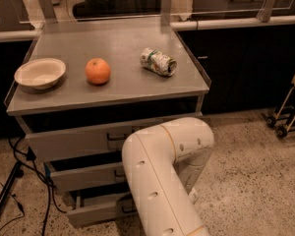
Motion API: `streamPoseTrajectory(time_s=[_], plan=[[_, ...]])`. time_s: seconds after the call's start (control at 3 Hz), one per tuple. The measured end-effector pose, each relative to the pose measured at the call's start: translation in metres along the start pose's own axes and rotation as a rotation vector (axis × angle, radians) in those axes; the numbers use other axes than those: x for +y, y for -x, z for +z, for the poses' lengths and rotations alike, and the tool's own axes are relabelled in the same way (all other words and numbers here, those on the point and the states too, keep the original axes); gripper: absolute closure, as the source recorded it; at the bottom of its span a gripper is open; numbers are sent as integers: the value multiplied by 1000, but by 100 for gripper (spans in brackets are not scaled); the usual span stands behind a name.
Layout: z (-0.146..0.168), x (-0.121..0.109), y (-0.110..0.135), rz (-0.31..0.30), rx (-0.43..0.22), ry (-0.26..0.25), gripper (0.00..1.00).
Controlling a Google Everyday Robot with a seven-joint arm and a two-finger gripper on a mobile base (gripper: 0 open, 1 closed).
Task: Close bottom drawer
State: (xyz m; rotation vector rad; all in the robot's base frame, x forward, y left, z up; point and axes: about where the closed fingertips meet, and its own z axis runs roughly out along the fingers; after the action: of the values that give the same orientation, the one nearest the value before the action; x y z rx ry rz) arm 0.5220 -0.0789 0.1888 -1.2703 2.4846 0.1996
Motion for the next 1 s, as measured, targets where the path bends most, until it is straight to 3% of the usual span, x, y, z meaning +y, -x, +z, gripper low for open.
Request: streamPoseTrajectory(time_s=[1.0], plan=[[24,-12,20,-28,-16,-68,100]])
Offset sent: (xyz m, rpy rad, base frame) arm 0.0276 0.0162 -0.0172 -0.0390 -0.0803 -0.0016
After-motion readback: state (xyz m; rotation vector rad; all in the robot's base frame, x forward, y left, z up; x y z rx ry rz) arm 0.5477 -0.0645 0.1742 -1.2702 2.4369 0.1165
